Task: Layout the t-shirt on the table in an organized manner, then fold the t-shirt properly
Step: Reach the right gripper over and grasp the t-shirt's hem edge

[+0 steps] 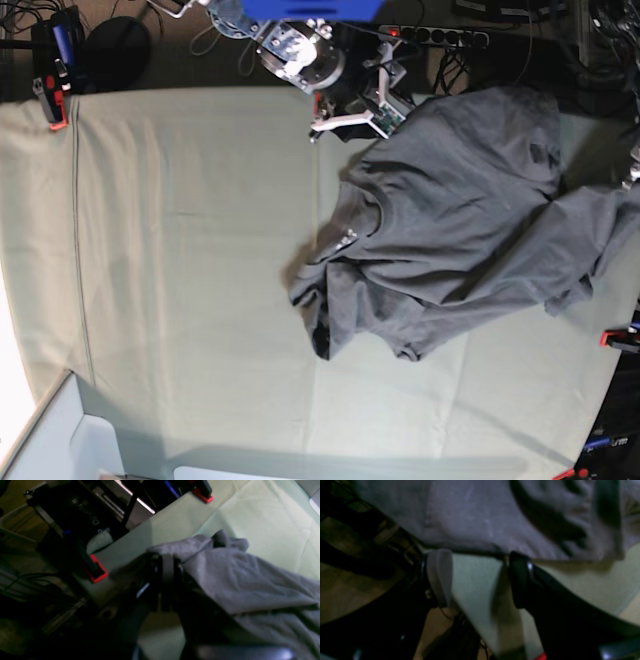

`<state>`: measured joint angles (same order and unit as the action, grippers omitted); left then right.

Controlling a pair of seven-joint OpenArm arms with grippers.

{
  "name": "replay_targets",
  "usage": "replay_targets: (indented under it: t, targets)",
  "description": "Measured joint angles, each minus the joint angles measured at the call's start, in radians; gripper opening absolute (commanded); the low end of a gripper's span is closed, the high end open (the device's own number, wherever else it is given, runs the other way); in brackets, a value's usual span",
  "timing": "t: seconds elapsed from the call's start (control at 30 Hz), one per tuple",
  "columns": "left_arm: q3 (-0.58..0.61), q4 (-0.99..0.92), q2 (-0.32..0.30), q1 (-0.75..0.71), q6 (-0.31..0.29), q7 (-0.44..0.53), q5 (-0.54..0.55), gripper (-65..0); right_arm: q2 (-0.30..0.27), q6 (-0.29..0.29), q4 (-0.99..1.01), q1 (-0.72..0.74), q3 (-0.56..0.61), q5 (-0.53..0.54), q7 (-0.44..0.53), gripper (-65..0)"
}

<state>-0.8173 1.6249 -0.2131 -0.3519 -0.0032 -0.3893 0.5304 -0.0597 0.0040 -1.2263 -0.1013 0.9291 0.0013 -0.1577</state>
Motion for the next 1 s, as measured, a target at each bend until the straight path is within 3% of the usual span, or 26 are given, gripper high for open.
replay_targets:
  t: [0.47, 0.57, 0.7, 0.8, 1.0]
  targets:
    - [0.000, 0.000, 0.005, -0.005, 0.000, -0.003, -0.003, -64.8, 0.099, 0.003, 0.145, 0.087, 0.006, -0.016, 0.016, -29.8]
    - [0.000, 0.000, 0.002, -0.005, 0.000, -0.003, -0.003, -64.8, 0.109, 0.002, 0.156, 0.090, 0.005, -0.016, 0.016, -39.8]
    - [0.000, 0.000, 0.000, -0.005, 0.000, -0.003, -0.003, -64.8, 0.109, 0.000, 0.158, 0.101, 0.002, -0.011, 0.008, -65.0]
    - [0.000, 0.000, 0.002, -0.005, 0.000, -0.003, -0.001, -64.8, 0.106, 0.000, 0.141, 0.100, 0.001, -0.011, -0.011, -65.0]
    - [0.000, 0.070, 0.011, -0.014, 0.000, -0.007, 0.005, -64.8, 0.046, 0.002, -0.043, 0.070, -0.042, -0.003, -0.029, -65.0]
